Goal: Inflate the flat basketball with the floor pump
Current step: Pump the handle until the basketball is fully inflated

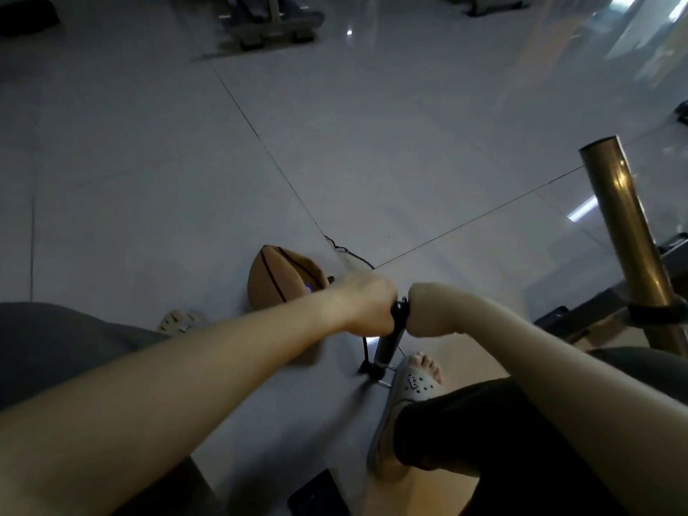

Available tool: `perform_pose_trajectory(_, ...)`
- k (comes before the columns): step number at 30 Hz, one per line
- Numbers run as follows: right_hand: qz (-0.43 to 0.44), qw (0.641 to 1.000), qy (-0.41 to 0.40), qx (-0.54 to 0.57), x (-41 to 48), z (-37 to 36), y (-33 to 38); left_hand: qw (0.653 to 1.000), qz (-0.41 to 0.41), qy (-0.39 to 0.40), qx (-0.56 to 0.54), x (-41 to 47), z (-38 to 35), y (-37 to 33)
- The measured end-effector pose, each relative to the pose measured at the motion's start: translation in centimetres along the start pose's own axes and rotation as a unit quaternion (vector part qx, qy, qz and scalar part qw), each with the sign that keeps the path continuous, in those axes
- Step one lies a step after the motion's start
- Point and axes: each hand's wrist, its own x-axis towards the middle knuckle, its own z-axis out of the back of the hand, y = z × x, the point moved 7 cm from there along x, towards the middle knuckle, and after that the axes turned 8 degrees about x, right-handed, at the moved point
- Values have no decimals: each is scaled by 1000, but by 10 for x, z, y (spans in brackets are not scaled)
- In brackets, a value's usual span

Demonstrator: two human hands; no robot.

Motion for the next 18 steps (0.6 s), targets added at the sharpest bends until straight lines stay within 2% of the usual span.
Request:
perform_pose_trajectory(5, -17, 998, -30, -60, 37, -51, -16, 1000, 16, -8, 12, 15, -63, -5)
perform_pose_trajectory(9, -31, 996, -57, -62, 39, -49, -21, 1000, 27, -14, -1, 19, -65, -6)
perform_pose_trajectory(12, -26, 997, -37, -68, 29, -54, -13, 1000, 18, 23, 9, 9, -67, -8)
perform_pose_trajectory(15, 7, 999, -15, -47, 11, -36, 0, 998, 11, 45, 29, -4, -47, -5)
perform_pose_trajectory(18, 25, 998, -53, 9, -15, 29, 8, 1000, 8, 19, -4, -14, 23, 2)
